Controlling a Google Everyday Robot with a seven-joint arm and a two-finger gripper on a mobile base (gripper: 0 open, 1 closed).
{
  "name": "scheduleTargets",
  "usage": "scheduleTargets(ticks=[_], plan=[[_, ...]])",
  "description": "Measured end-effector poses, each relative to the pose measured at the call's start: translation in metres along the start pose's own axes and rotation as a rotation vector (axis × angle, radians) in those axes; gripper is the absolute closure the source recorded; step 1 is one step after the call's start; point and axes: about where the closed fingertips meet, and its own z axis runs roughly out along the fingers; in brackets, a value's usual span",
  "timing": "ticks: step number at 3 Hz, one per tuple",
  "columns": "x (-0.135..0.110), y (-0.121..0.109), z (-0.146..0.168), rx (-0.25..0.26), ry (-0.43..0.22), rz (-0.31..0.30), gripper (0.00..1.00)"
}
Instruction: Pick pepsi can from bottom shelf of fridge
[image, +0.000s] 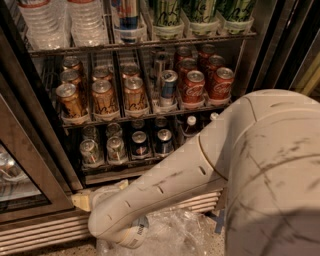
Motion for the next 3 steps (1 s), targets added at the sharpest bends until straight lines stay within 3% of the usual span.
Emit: scheduleTargets(ticks=[2, 3], plan=[[0.003, -0.007, 0.008, -0.006, -0.02, 0.017, 0.0], [0.022, -0.059, 0.033, 0.031, -0.064, 0.149, 0.0]])
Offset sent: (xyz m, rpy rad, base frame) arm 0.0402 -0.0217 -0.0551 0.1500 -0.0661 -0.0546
